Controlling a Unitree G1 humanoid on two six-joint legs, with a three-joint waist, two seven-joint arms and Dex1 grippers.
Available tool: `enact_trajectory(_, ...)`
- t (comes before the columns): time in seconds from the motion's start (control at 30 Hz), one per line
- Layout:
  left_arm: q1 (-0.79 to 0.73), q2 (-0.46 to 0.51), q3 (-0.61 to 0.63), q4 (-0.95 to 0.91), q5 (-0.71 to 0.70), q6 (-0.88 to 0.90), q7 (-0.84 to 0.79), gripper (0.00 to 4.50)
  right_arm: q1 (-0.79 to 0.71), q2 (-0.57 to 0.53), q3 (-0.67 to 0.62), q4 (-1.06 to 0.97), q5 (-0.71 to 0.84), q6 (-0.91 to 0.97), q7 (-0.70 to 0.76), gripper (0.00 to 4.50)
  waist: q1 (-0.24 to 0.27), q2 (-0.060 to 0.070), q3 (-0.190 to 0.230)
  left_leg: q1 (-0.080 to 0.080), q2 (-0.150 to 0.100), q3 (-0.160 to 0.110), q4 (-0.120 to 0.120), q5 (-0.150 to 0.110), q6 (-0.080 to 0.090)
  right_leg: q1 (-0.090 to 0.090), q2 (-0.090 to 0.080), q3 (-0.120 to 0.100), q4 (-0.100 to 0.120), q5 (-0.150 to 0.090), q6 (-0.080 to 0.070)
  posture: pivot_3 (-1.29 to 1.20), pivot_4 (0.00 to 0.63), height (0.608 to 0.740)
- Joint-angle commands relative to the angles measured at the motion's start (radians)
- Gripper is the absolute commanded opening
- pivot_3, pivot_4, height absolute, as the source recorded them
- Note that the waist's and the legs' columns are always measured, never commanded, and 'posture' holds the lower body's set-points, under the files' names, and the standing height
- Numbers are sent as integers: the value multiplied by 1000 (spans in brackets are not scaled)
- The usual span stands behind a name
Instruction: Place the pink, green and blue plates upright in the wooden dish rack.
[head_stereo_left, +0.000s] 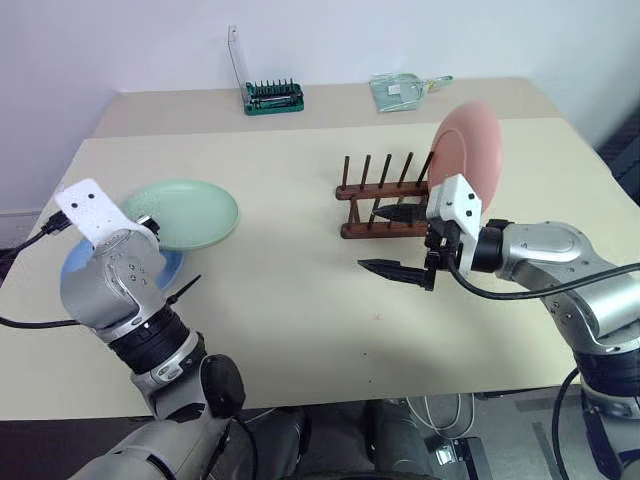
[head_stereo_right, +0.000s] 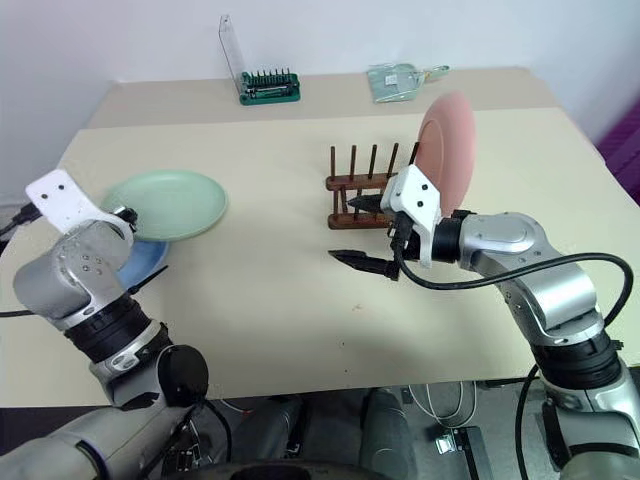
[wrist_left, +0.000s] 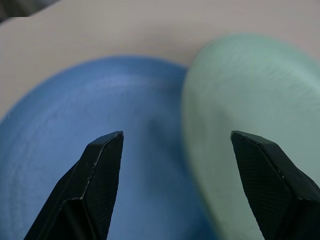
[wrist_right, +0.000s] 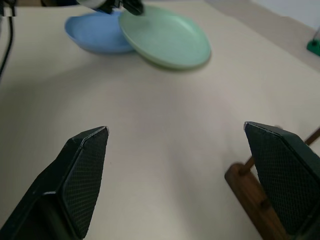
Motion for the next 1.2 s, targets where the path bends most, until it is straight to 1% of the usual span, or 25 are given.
enact_trajectory(0.03, -19, 24, -25, 4, -3, -10, -25, 3501, 7, 9, -24, -59, -6, -18, -12, 4438, 0, 0, 0, 0, 0, 0, 0, 0, 0, 0, 0, 0, 0, 0, 0, 0, 150, 735)
enact_trajectory(0.1, -27, 16, -12, 11, -7, -17, -29, 3501, 17, 11, -26, -68, -11, -19, -19, 4438, -1, 0, 0, 0, 0, 0, 0, 0, 0, 0, 0, 0, 0, 0, 0, 0, 150, 735)
enact_trajectory(0.2, -60, -10, 45, 30, -16, -33, -10, 2684, 29, 14, -29, -82, -20, -25, -27, 4500, -1, 0, 0, 0, 0, 0, 0, 0, 0, 0, 0, 0, 0, 0, 0, 0, 150, 735)
enact_trajectory(0.27, -89, -16, 73, 52, -25, -44, -7, 1759, 32, 14, -29, -85, -27, -28, -30, 4500, -1, 0, 0, 0, 0, 0, 0, 0, 0, 0, 0, 0, 0, 0, 0, 0, 150, 735)
enact_trajectory(0.33, -110, -11, 76, 65, -28, -52, -12, 631, 35, 11, -31, -85, -35, -33, -29, 4500, -1, 0, 0, 0, 0, 0, 0, 0, 0, 0, 0, 0, 0, 0, 0, 0, 150, 735)
enact_trajectory(0.37, -114, -5, 66, 67, -31, -56, -21, 183, 37, 9, -32, -85, -37, -35, -27, 4500, -1, -1, 0, 0, 0, 0, 0, 0, 0, 0, 0, 0, 0, 0, 0, 0, 150, 735)
enact_trajectory(0.4, -115, 0, 59, 68, -32, -60, -27, 24, 38, 8, -34, -84, -39, -36, -26, 4500, -1, -1, 0, 0, 0, 0, 0, 0, 0, 0, 0, 0, 0, 0, 0, 0, 150, 735)
enact_trajectory(0.5, -117, -3, 16, 47, -79, -117, -87, 24, 33, 0, -48, -80, -35, -36, -17, 4500, -2, -1, 0, 0, 0, 0, 0, 0, 0, 0, 0, 0, 0, 0, 0, 0, 150, 735)
enact_trajectory(0.63, -115, 6, -136, -9, -138, -226, -217, 24, -45, 25, -55, -60, -5, 10, -38, 4500, -1, -1, 1, 0, 0, 0, 1, 0, 0, 0, 0, 0, 0, 0, 0, 0, 150, 735)
enact_trajectory(0.67, -119, 1, -156, -18, -152, -246, -234, 24, -64, 26, -36, -58, -35, -9, -40, 4500, -1, -1, 1, 0, 0, 0, 1, 0, 0, 0, 0, 0, 0, 1, -1, 0, 150, 735)
enact_trajectory(0.7, -127, -9, -183, -29, -175, -263, -258, 24, -96, 31, 5, -47, -101, -47, -55, 4500, -3, -1, 1, 0, 0, 0, 1, 0, 0, 0, 0, 0, 0, 1, -1, 0, 150, 735)
enact_trajectory(0.77, -144, -21, -258, -50, -215, -292, -309, 24, -170, 41, 123, -6, -285, -168, -87, 4500, -6, -1, 1, 0, 0, 0, 0, 0, 0, 0, 0, 0, -1, 1, -1, 0, 150, 735)
enact_trajectory(0.83, -150, -25, -299, -55, -236, -302, -331, 24, -216, 54, 193, 41, -403, -258, -101, 4500, -7, -1, 1, 0, 1, 2, 0, 0, 0, -1, 0, 0, 0, 1, -1, 0, 150, 735)
enact_trajectory(0.93, -151, -20, -359, -56, -259, -301, -357, 24, -301, 86, 290, 171, -593, -397, -145, 4500, -9, -1, 1, 0, 1, 3, 0, 0, 0, -1, 0, 1, 0, 1, -1, 0, 150, 735)
enact_trajectory(1.03, -170, -40, -371, -58, -297, -281, -356, 24, -334, 106, 326, 259, -695, -513, -164, 4500, -8, -1, 1, 0, 1, 3, 0, 0, 0, -1, 1, 1, 0, 1, -1, 0, 150, 735)
enact_trajectory(1.17, -165, -38, -399, -70, -323, -257, -363, 24, -359, 121, 342, 344, -796, -616, -186, 4500, -7, -1, 1, 0, 1, 3, 0, 0, 0, -2, 1, 1, 0, 1, -1, 0, 150, 735)
enact_trajectory(1.2, -160, -36, -411, -76, -328, -251, -366, 6, -362, 123, 345, 361, -817, -637, -190, 4245, -7, -1, 1, 0, 1, 3, 0, 0, 0, -1, 1, 1, 0, 1, -1, 0, 150, 735)
